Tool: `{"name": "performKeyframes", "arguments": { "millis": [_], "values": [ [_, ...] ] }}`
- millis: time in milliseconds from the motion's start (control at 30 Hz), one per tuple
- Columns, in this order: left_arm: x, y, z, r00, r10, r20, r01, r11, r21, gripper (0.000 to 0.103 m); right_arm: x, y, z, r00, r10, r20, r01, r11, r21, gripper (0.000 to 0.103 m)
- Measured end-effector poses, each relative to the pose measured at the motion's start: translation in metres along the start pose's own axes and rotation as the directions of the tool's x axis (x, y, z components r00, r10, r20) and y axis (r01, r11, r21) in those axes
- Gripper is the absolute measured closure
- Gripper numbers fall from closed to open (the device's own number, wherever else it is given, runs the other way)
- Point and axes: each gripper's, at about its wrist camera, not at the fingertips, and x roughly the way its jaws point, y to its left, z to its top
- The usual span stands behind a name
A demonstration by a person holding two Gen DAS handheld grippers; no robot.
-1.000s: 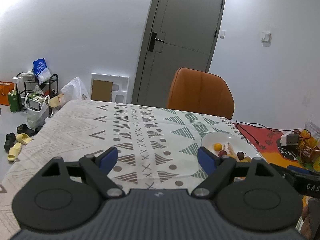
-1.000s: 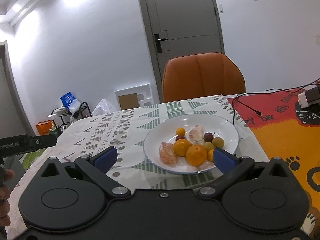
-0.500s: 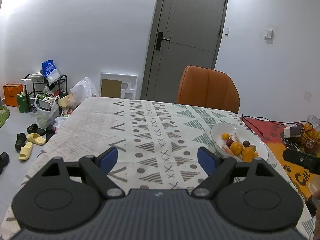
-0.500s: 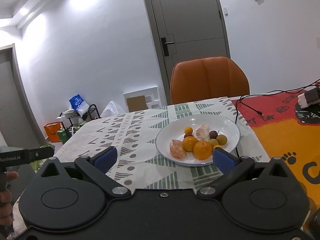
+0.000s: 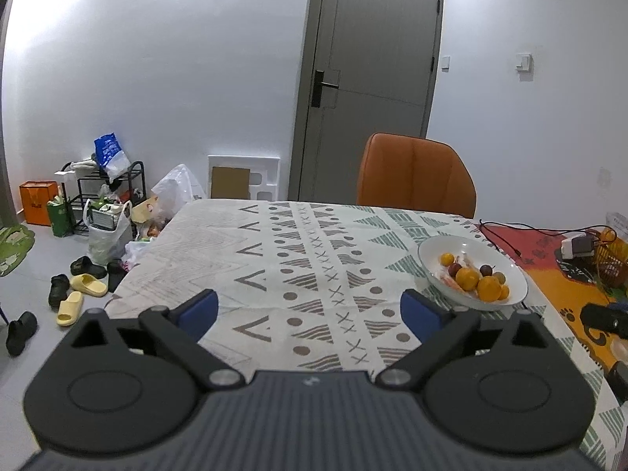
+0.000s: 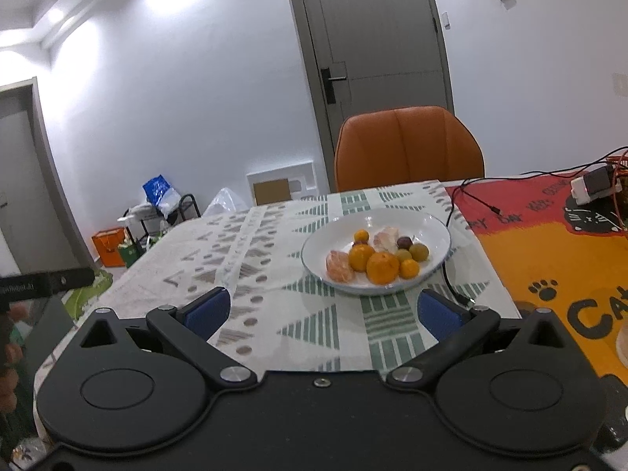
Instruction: Organize fruits
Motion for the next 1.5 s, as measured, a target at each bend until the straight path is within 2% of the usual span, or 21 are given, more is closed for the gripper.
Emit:
{"name": "performKeyframes", "arguments": {
  "millis": [167,500,967,1500],
  "values": [
    [-0.004,-0.001,-0.007,1.0,0.01,-0.009,-0.009,1.0,0.012,0.0,-0.005,-0.001,-0.01,1.0,0.008,-0.023,-0.008,1.0,-0.001,0.0],
    [-0.009,0.006,-0.019,0.999,0.027,-0.018,-0.027,0.999,-0.019,0.0,-0.006,0.009,-0.021,0.999,0.025,-0.047,-0.027,0.999,-0.036,0.0],
    [-0.011,-0.003,-0.033,0.999,-0.015,-0.028,0.016,1.0,0.01,0.0,-0.005,0.021,-0.022,0.999,0.029,-0.037,-0.031,0.997,-0.069,0.0],
    [-0.012,-0.006,-0.036,0.999,-0.029,-0.037,0.03,0.999,0.035,0.0,-0.003,0.025,-0.021,0.999,0.03,-0.033,-0.032,0.997,-0.075,0.0]
  ]
}}
